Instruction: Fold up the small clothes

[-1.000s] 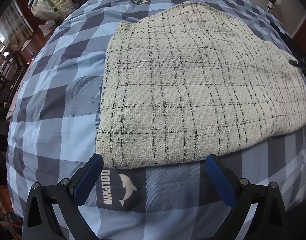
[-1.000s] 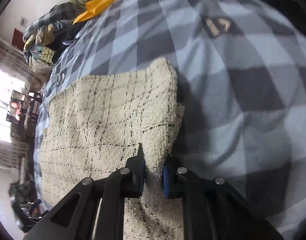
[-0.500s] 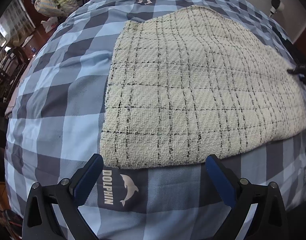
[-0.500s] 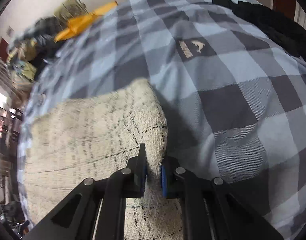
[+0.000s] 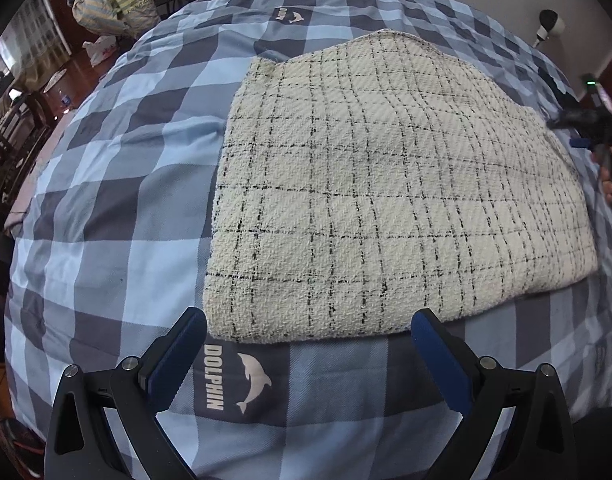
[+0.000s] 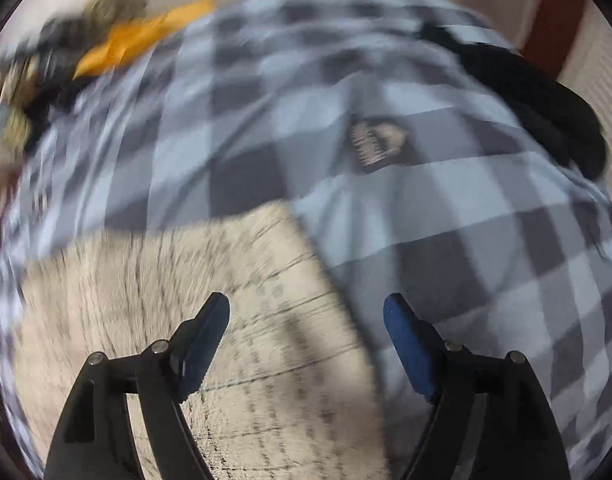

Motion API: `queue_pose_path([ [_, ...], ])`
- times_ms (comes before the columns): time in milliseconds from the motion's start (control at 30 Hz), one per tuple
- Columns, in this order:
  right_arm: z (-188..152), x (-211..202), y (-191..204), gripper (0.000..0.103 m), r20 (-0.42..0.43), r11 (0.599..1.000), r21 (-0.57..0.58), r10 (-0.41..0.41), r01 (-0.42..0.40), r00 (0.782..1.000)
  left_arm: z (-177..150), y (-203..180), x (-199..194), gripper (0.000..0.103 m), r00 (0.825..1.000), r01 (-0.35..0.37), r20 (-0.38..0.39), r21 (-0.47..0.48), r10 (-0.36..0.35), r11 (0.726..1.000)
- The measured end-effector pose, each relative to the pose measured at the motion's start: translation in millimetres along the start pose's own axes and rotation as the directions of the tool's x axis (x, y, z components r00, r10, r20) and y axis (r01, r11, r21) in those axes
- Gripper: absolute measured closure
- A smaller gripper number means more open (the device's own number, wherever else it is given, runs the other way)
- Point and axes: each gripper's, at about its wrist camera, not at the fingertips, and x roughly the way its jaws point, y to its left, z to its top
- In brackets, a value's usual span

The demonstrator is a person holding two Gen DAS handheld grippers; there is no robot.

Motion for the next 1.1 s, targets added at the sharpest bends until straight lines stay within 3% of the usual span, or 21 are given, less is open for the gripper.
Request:
queue_pose_path([
  [67,-6,22,16,0.026,-0.037,0.987,-0.099,-0.129,0.125,0.991,0,0,0,0.0,1.0,-0.003,0.002,0.0,0.003,1.0],
  [100,-7,29,14,0.026,-0.047,0.972,-0.104,-0.217,0.211,0.975,1,1,1,0.0,1.0,-0.005,0.001,-0.002,0.005,1.0],
  [167,-8,30,-12,0.027,-0.068,0.946,0.03,-0.321,0.323,0.945,2,3,2,0.0,1.0,-0.009,0.002,-0.008,0.009,1.0],
  [233,-12,9,-41,0.027,-0.068,0.909,0.213,-0.352,0.358,0.934,2,5,2,0.0,1.0,-0.011,0.005,-0.016,0.011,1.0],
  [300,-22,-27,-47,0.027,0.01,0.915,0.275,-0.31,0.296,0.951,3,5,2,0.0,1.0,-0.011,0.01,-0.017,0.011,1.0],
  [400,-52,-83,-26,0.026,0.096,0.964,0.214,-0.185,0.161,0.978,4,1,-2,0.0,0.999,-0.014,0.035,-0.008,0.015,1.0],
  [467,-79,-107,-8,0.026,0.091,0.983,0.185,-0.029,0.012,0.995,2,-5,-4,0.0,0.998,-0.034,0.054,0.012,0.033,0.999],
  [567,-126,-132,17,0.026,0.063,0.968,0.167,0.176,-0.184,0.982,-3,-16,-8,0.0,0.994,-0.082,0.084,0.061,0.077,0.995],
  [667,-169,-144,45,0.026,0.058,0.974,0.121,0.185,-0.191,0.981,-9,-24,-12,0.0,0.992,-0.08,0.101,0.092,0.071,0.993],
  [800,-200,-126,59,0.026,0.049,0.976,0.078,0.201,-0.205,0.978,-5,-35,-16,0.0,0.99,-0.095,0.11,0.084,0.085,0.992],
  [967,-183,-98,68,0.026,0.001,0.99,0.024,0.137,-0.137,0.991,22,-65,-11,0.0,0.989,-0.097,0.126,0.125,0.081,0.987],
  [1100,-165,-81,65,0.026,-0.001,0.98,0.074,0.184,-0.183,0.983,63,-92,0,0.0,0.99,-0.029,0.141,0.11,0.013,0.994],
])
